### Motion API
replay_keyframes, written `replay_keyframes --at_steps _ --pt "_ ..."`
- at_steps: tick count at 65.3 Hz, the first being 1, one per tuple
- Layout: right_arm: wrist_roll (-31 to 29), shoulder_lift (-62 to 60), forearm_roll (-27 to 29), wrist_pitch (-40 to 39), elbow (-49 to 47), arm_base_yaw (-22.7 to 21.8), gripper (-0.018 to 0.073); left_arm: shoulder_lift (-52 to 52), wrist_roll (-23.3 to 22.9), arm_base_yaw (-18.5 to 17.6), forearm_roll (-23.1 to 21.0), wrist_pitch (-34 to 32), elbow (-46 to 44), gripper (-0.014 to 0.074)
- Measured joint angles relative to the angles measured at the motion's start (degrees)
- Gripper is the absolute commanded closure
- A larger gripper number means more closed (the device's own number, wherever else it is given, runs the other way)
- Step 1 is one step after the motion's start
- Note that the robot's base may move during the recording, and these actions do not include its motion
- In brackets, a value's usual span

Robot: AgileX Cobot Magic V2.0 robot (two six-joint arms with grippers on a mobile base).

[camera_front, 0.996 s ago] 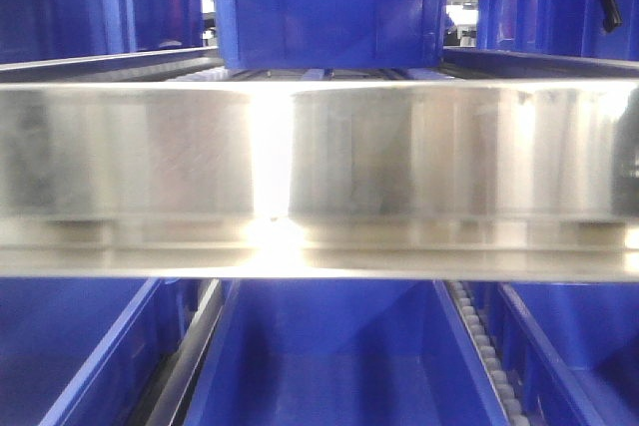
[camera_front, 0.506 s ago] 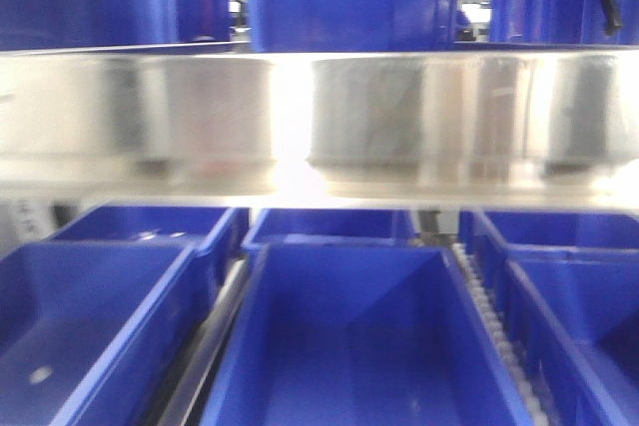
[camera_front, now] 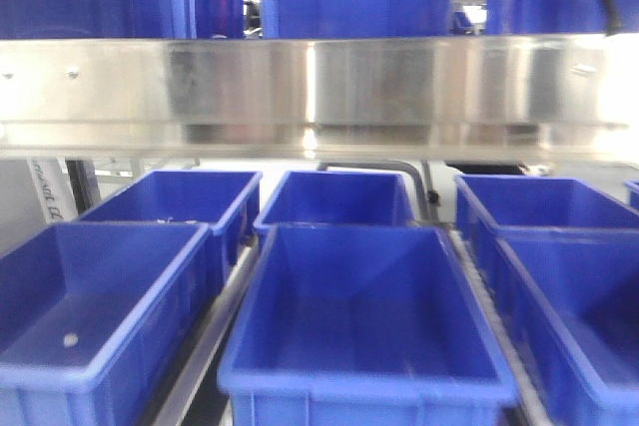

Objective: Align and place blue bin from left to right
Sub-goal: 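Pull the held blue bin off the shelf toward the robot, then hold the bin with both grippers while the base turns away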

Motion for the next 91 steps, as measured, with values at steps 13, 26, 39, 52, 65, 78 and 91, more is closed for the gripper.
replay_keyframes --at_steps 13,26,39,52,65,78,91 --pt "0.0 0.0 0.0 0.0 0.0 0.0 0.0627 0.0 0.0 0.0 0.0 0.0 0.0 0.0708" --pt "0.0 0.0 0.0 0.0 0.0 0.0 0.0627 0.0 0.0 0.0 0.0 0.0 0.0 0.0708" --pt "0.0 0.0 0.0 0.0 0.0 0.0 0.0627 0.0 0.0 0.0 0.0 0.0 0.0 0.0708" --pt "0.0 0.0 0.0 0.0 0.0 0.0 0.0627 0.0 0.0 0.0 0.0 0.11 0.0 0.0708" --pt "0.0 0.0 0.0 0.0 0.0 0.0 0.0627 0.0 0.0 0.0 0.0 0.11 0.0 0.0708" --pt "0.0 0.0 0.0 0.0 0.0 0.0 0.0627 0.0 0.0 0.0 0.0 0.11 0.0 0.0708" --pt "0.0 0.0 0.0 0.0 0.0 0.0 0.0627 0.0 0.0 0.0 0.0 0.11 0.0 0.0708"
